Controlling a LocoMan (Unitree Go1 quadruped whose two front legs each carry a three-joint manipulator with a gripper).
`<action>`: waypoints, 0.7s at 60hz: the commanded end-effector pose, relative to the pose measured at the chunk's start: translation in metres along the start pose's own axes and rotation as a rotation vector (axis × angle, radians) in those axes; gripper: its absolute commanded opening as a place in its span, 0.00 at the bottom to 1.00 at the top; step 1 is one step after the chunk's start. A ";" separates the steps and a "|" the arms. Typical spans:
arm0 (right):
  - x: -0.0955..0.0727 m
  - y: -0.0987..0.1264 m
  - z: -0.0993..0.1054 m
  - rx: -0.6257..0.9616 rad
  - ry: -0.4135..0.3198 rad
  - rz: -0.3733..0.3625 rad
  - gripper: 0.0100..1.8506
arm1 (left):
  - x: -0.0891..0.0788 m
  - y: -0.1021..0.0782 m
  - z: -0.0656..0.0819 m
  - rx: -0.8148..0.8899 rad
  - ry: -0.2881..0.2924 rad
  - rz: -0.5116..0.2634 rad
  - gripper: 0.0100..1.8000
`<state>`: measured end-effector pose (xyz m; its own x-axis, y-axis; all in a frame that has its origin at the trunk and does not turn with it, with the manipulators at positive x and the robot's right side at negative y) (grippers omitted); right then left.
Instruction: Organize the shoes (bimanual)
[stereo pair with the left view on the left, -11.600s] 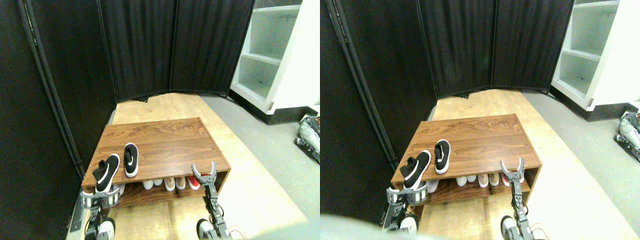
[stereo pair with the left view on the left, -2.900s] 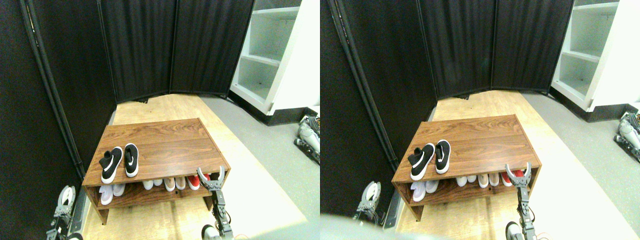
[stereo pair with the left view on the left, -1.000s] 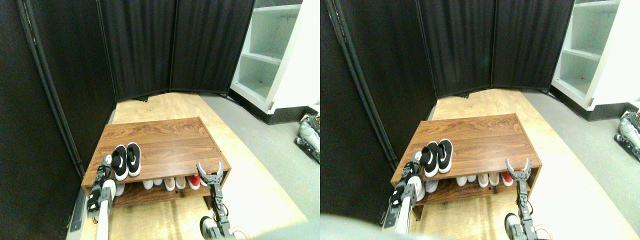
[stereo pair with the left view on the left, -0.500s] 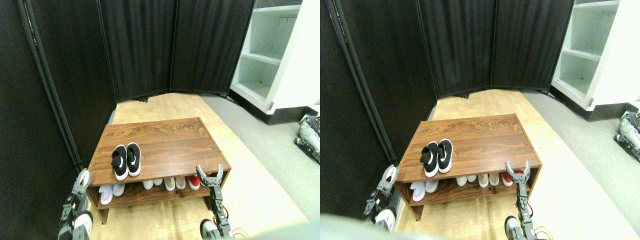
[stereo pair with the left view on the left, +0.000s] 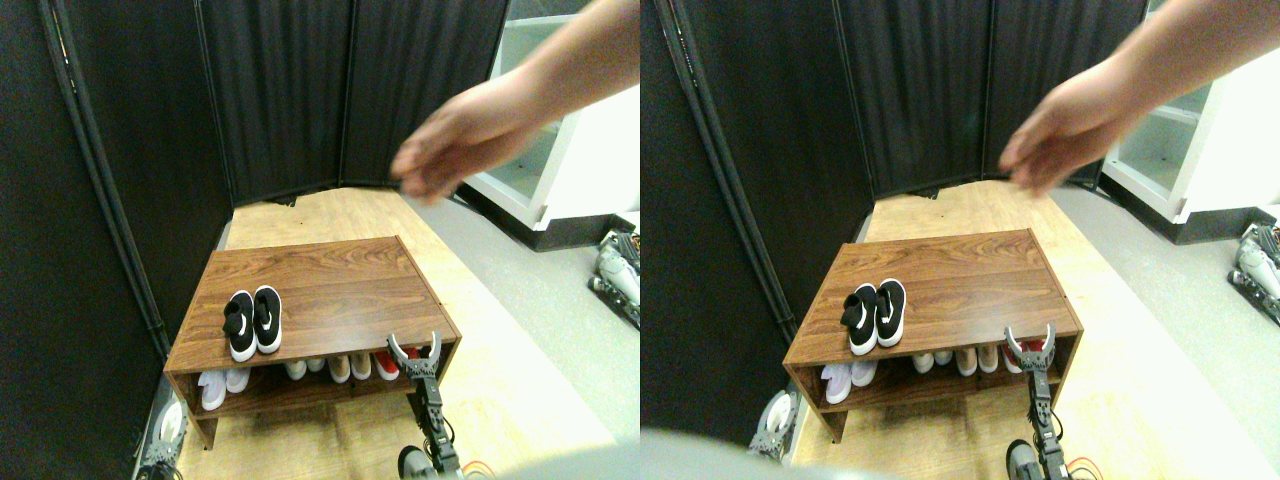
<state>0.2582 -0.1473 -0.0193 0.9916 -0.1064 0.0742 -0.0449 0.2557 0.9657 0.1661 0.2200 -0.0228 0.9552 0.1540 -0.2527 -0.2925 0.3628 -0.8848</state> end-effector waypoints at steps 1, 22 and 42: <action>0.000 0.011 0.000 0.001 -0.007 0.049 0.37 | -0.003 -0.012 0.000 0.000 -0.032 -0.052 0.00; -0.008 0.013 0.000 0.014 0.019 0.013 0.37 | -0.001 -0.011 0.012 0.002 -0.065 -0.093 0.00; -0.010 0.011 0.002 0.118 0.170 -0.043 0.36 | -0.003 -0.019 0.007 -0.029 -0.038 -0.118 0.00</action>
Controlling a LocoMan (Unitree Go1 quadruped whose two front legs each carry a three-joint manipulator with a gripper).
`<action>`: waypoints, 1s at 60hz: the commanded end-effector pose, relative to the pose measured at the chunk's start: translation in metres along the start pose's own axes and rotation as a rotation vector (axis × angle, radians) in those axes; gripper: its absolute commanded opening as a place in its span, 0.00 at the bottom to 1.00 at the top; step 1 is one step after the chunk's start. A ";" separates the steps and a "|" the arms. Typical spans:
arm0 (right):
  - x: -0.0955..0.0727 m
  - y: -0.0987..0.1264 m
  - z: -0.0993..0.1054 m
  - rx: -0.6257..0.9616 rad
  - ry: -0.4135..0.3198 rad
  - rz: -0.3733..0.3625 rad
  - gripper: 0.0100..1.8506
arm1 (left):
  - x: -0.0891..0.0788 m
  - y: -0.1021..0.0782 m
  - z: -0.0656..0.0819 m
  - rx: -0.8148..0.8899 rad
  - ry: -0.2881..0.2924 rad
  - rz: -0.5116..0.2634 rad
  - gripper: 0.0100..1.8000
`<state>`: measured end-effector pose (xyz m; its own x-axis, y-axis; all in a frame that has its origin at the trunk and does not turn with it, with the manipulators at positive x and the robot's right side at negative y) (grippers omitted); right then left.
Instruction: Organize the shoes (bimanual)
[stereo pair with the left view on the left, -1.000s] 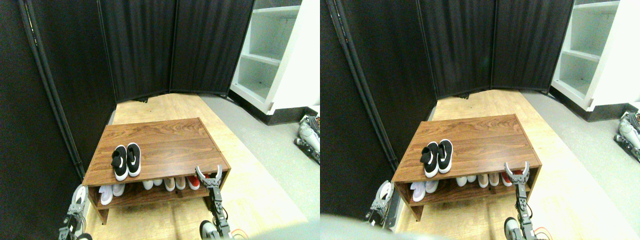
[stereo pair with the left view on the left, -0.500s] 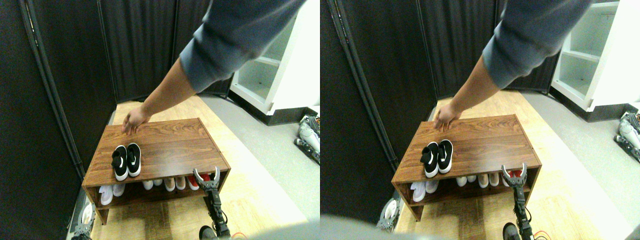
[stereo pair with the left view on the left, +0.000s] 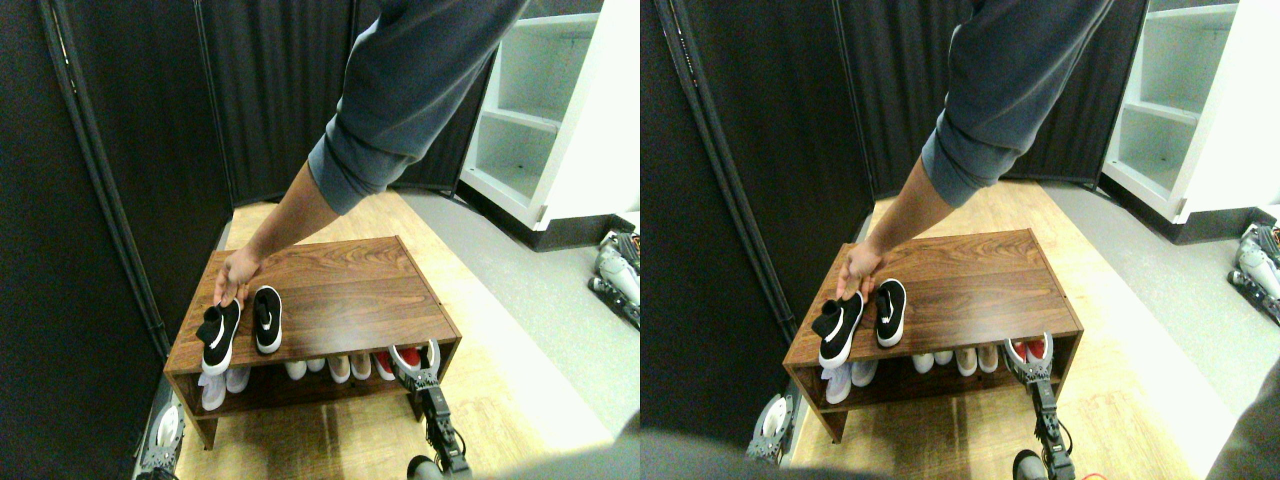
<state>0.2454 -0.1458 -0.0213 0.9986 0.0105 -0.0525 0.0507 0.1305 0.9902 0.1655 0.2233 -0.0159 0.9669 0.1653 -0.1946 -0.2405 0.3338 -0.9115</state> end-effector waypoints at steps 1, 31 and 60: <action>0.002 0.012 0.001 -0.006 0.039 0.057 0.35 | -0.001 -0.014 0.000 0.010 -0.003 -0.069 0.00; 0.007 0.012 0.002 0.002 0.035 0.049 0.39 | 0.001 -0.026 -0.015 -0.051 0.033 -0.038 0.46; 0.009 0.013 0.005 0.008 0.015 0.048 0.39 | 0.026 -0.018 -0.041 -0.095 0.112 0.059 0.94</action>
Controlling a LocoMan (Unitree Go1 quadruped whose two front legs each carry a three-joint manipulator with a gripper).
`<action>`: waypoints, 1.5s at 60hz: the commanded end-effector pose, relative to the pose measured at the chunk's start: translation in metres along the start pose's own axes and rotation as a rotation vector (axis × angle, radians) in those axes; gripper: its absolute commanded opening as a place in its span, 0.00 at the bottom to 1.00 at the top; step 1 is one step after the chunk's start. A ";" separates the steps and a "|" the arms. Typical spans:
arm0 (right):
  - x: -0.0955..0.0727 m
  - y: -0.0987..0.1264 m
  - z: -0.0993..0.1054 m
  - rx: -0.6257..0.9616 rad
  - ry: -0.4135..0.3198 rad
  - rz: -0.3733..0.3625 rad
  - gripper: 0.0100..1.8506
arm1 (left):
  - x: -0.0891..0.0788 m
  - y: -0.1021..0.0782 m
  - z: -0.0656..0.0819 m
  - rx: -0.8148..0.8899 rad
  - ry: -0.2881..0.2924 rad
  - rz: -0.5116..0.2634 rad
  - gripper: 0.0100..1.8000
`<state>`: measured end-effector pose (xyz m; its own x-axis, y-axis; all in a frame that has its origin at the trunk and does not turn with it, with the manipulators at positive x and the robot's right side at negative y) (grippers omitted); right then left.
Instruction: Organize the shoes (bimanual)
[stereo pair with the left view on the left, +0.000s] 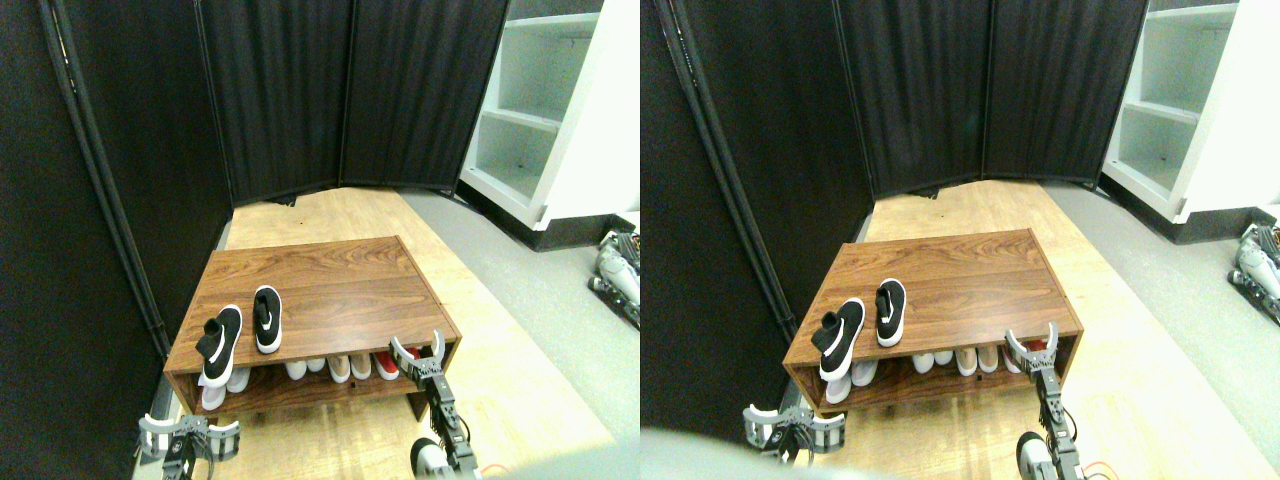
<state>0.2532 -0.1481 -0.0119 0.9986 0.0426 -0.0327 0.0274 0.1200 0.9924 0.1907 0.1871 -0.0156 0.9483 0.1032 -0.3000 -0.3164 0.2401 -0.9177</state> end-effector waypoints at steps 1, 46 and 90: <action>0.001 0.003 0.002 -0.001 -0.013 0.026 0.39 | 0.010 0.001 -0.005 -0.011 0.016 -0.022 0.93; 0.003 0.004 0.010 -0.088 -0.032 0.039 0.38 | 0.089 0.039 -0.009 -0.056 -0.034 -0.004 0.85; 0.009 0.002 0.014 -0.075 -0.042 0.041 0.38 | 0.098 0.029 -0.014 -0.037 0.009 0.013 0.84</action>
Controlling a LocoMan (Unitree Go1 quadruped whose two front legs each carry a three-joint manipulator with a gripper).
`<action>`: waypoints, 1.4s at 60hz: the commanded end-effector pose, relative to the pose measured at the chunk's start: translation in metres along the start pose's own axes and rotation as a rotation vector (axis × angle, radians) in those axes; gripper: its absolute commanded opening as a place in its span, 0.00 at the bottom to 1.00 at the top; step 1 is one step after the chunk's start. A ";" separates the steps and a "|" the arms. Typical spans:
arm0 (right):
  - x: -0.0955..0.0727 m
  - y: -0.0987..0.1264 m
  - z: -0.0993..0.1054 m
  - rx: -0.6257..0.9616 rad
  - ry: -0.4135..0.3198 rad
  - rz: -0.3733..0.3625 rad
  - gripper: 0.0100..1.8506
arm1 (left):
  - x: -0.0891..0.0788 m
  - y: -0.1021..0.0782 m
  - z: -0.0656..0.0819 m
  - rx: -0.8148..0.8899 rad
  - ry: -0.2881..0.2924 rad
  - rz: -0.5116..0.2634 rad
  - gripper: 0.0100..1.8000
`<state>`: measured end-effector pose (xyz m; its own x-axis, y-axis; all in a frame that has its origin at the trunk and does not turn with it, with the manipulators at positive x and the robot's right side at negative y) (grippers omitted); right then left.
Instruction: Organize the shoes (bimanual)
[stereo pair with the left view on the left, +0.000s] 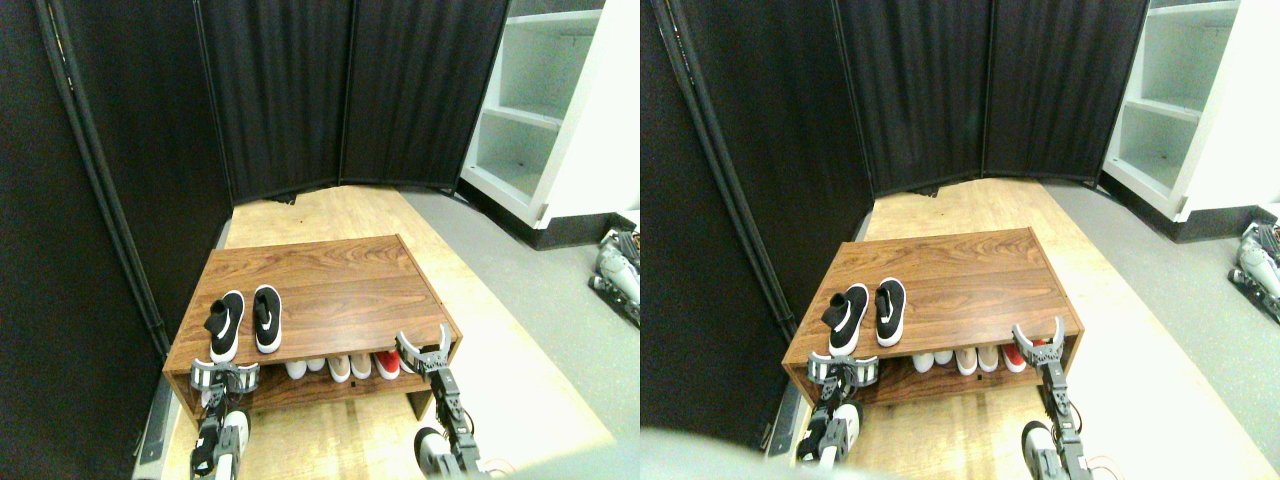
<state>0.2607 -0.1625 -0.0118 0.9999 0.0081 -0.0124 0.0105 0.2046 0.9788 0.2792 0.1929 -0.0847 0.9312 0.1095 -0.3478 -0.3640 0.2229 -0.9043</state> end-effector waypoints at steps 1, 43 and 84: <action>0.003 0.003 -0.001 0.011 -0.006 0.026 0.38 | -0.009 -0.007 0.000 -0.025 0.002 -0.038 0.84; 0.015 0.001 -0.008 0.017 -0.006 0.024 0.37 | -0.094 -0.035 0.091 0.249 -0.130 -0.201 0.55; 0.011 0.003 -0.008 0.008 -0.011 0.026 0.38 | 0.009 -0.059 0.112 0.407 -0.141 -0.191 0.00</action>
<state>0.2713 -0.1550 -0.0174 0.9997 -0.0024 -0.0238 0.0238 0.1944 0.9806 0.2975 0.2894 0.0022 0.9800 0.1555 -0.1242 -0.1950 0.6257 -0.7553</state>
